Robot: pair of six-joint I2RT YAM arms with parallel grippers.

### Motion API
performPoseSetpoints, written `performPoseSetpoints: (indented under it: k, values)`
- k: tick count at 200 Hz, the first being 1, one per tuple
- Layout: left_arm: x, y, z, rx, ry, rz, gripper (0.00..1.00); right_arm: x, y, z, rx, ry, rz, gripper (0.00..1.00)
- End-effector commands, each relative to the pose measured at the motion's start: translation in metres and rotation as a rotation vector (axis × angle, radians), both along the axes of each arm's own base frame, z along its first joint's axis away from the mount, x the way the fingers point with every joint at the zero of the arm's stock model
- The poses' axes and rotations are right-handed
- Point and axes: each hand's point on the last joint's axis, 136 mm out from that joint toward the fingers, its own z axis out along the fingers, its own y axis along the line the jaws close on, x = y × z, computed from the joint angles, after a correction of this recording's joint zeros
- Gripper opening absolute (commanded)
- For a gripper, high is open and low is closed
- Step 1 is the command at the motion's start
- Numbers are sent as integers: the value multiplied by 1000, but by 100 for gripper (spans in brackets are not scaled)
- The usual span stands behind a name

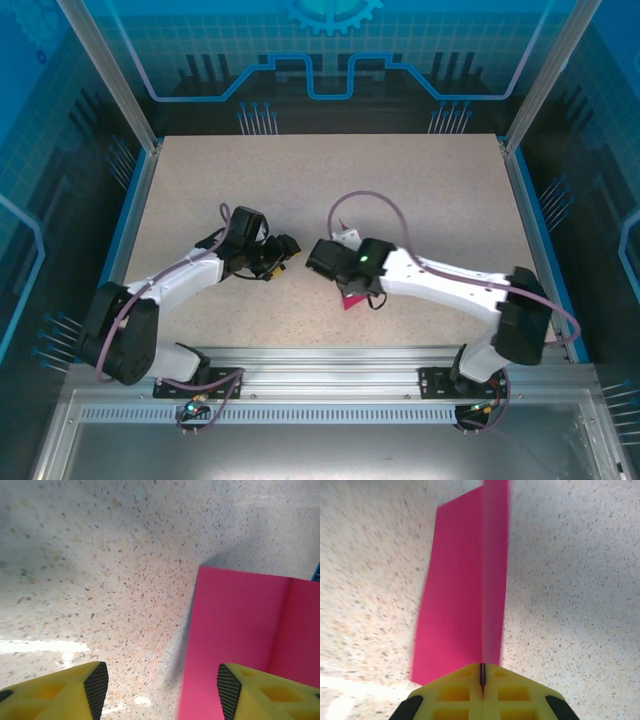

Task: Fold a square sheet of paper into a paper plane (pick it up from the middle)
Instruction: Fold the triangle a second time at the center of the table.

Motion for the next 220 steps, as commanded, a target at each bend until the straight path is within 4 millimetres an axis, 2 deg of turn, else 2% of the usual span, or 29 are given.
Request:
performPoseSetpoints:
  k: [1,28,55,77,104,129,158,182,220]
  values:
    - [-8,22,4,100,-15,30,64,9,8,40,146,-39,39,0]
    - [-12,38,15,162,-43,66,64,14,24,77,246,-76,87,0]
    - [-16,54,25,220,-72,115,66,20,43,86,307,-73,79,0]
    - [-20,65,34,258,-100,139,67,25,53,72,304,-32,29,0]
    - [-25,69,40,276,-116,133,68,24,63,35,255,59,-7,0]
    - [-28,69,35,275,-105,122,66,19,73,1,209,127,-28,0]
    - [-30,66,24,257,-79,118,63,15,83,-24,146,135,-49,0]
    - [-29,60,20,233,-70,104,63,15,72,-32,72,110,-91,0]
    - [-22,34,16,137,-71,9,59,14,52,-25,72,58,-167,0]
